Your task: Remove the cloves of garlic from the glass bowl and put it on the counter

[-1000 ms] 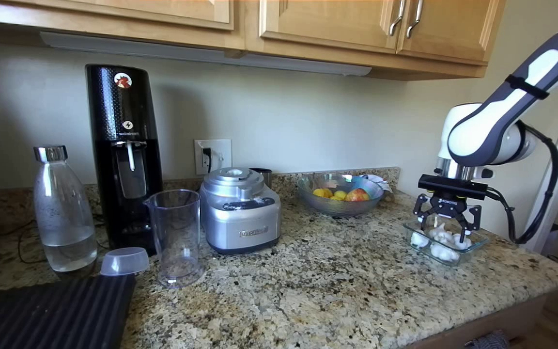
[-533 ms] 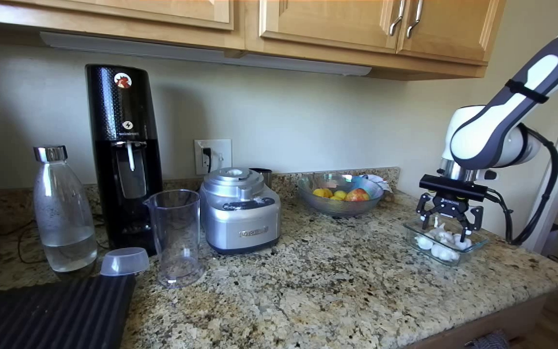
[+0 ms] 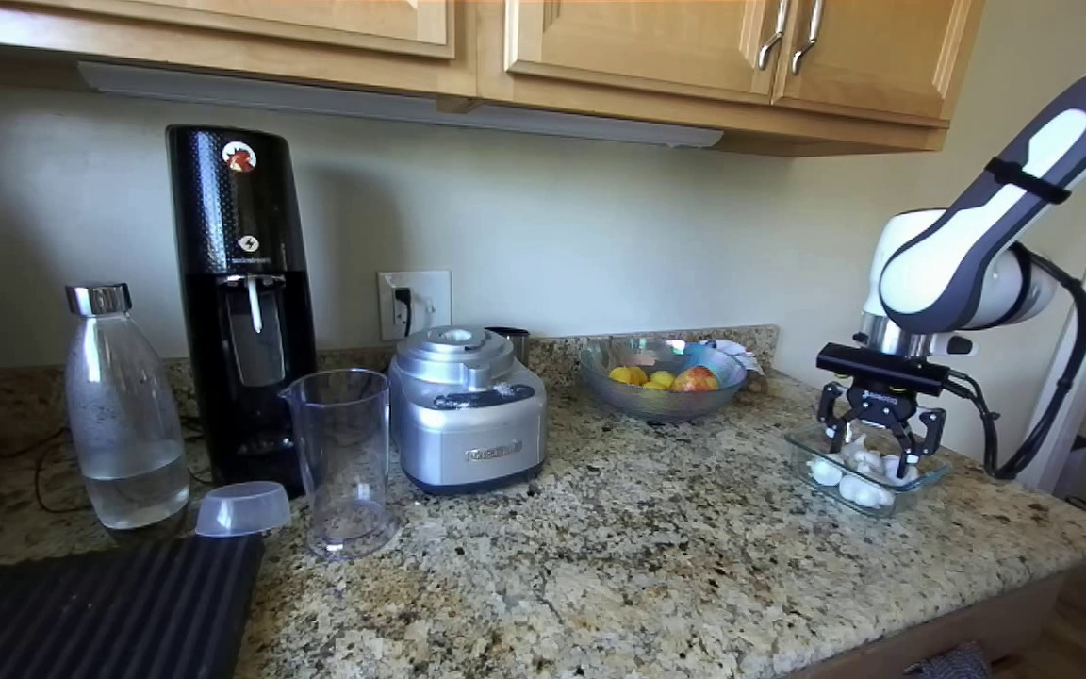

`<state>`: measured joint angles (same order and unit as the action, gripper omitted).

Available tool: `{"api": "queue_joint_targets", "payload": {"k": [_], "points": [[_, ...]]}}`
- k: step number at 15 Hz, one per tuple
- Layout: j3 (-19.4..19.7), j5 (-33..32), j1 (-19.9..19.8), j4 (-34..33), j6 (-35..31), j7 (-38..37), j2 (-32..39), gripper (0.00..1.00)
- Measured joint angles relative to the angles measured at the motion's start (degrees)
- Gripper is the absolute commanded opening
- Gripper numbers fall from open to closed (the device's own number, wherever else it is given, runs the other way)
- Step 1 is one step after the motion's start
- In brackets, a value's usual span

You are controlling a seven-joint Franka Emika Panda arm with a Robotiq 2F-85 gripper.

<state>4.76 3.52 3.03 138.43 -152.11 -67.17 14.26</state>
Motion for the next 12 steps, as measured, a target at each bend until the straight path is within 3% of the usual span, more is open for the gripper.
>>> {"api": "queue_joint_targets", "payload": {"k": [6,12], "points": [[0.0,0.4,0.3,0.3,0.0,-1.9,0.0,0.22],[0.0,0.7,0.3,0.3,0.0,-2.4,0.0,0.22]]}}
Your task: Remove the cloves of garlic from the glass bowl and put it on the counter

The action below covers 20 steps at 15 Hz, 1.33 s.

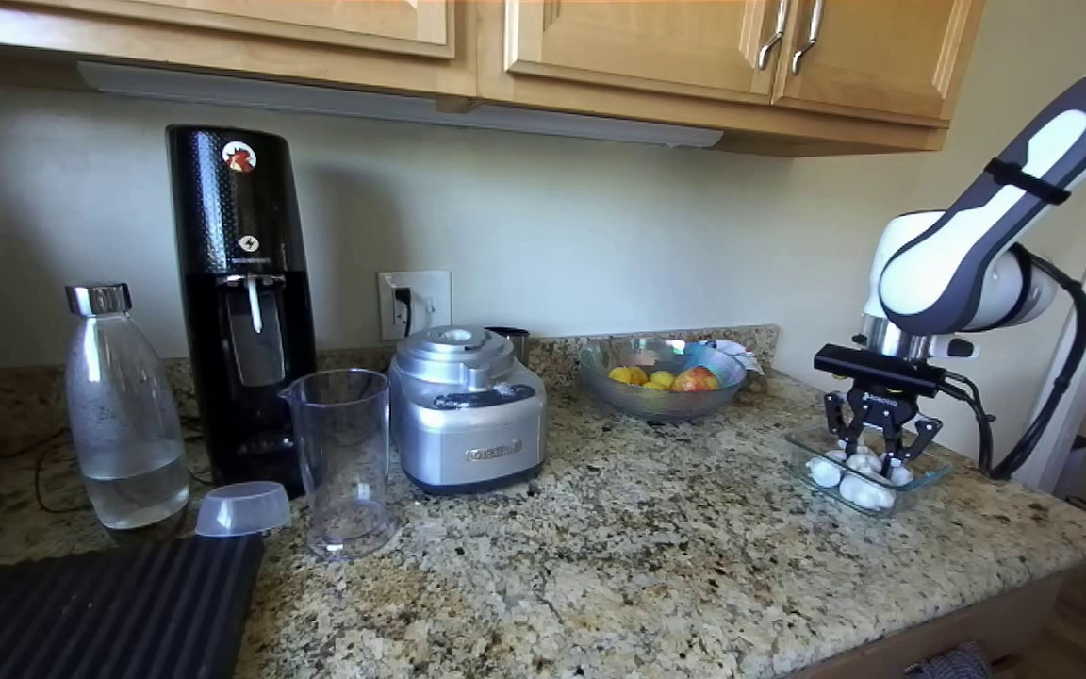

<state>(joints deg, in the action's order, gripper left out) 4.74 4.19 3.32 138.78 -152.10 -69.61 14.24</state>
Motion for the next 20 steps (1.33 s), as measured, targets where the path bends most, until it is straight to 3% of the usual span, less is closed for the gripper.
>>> {"api": "queue_joint_targets", "payload": {"k": [11,20], "points": [[-1.8,-0.6,1.2,0.0,0.0,0.2,-6.5,0.22],[-10.3,-4.1,5.4,-1.2,0.1,0.6,-10.2,0.22]]}}
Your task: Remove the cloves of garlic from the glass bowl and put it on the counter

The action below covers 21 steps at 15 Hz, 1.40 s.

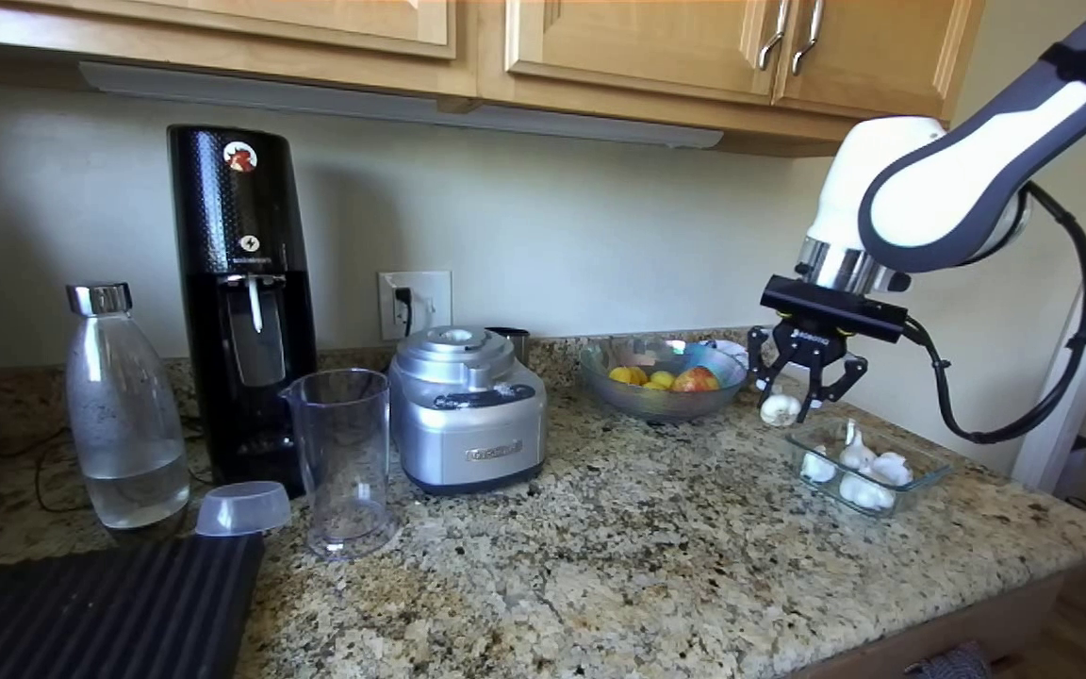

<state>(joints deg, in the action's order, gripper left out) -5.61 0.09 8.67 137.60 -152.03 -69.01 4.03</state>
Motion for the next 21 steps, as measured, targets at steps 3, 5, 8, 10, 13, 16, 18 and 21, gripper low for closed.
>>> {"api": "queue_joint_targets", "payload": {"k": [3,5,8,10,13,16,18,21], "points": [[-1.5,-3.7,2.0,-2.1,-0.7,-0.2,3.3,0.22],[-1.4,-8.0,3.2,-4.3,-2.0,-1.2,7.1,0.22],[0.0,-11.9,5.7,-8.1,-3.2,-1.9,13.9,0.22],[1.0,-12.1,7.4,-10.5,-3.2,-1.9,17.7,0.25],[2.0,-12.1,9.4,-12.8,-3.2,-1.8,20.1,0.74],[2.8,-12.1,10.4,-12.9,-3.1,-1.2,19.8,0.92],[3.1,-12.0,10.4,-12.5,-2.1,0.1,18.3,0.99],[3.1,-11.6,9.7,-11.2,1.0,2.3,14.4,1.00]]}}
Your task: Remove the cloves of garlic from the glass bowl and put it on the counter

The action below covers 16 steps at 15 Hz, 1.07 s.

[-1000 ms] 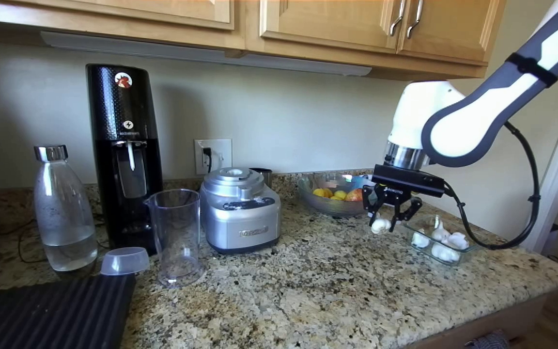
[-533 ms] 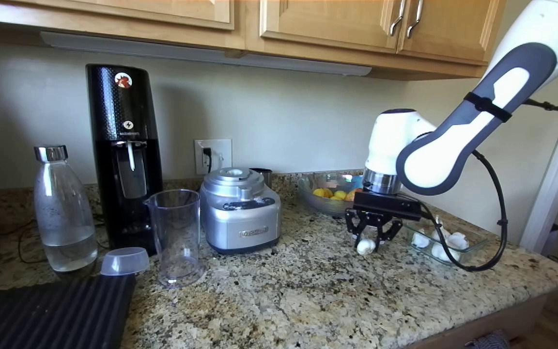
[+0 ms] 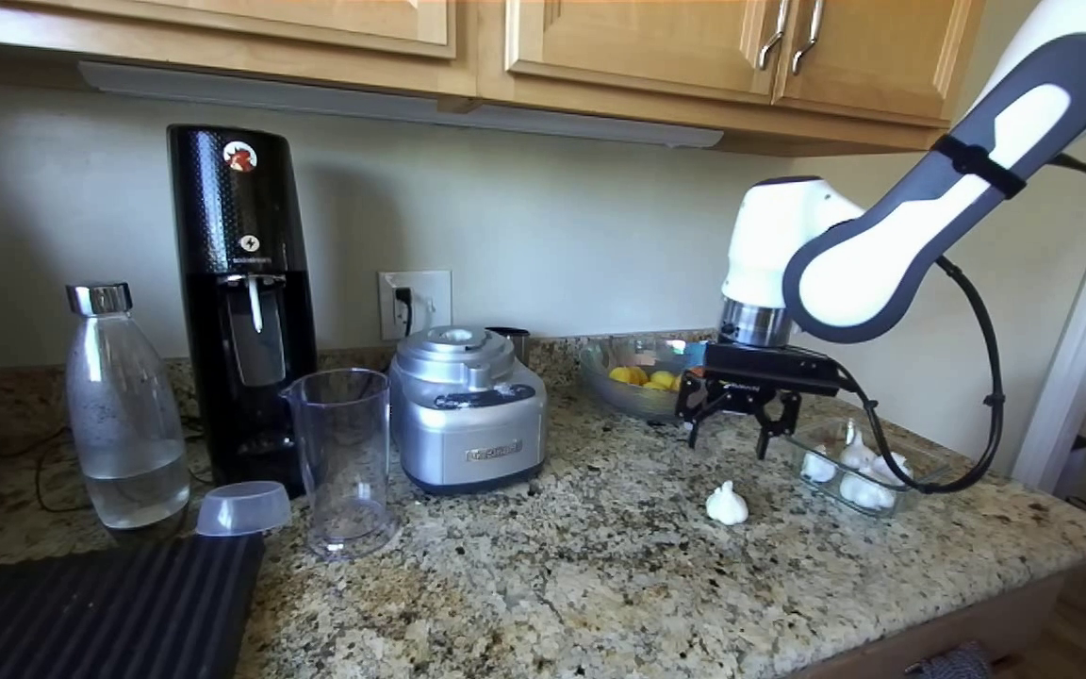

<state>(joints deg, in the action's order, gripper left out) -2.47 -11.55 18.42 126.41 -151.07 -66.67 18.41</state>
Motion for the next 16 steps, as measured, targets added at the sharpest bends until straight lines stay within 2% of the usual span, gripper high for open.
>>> {"api": "queue_joint_targets", "payload": {"k": [8,16], "points": [[0.3,0.2,-5.9,4.1,5.4,2.1,-10.1,1.00],[2.9,2.3,-12.7,6.1,6.8,6.8,-10.4,1.00]]}}
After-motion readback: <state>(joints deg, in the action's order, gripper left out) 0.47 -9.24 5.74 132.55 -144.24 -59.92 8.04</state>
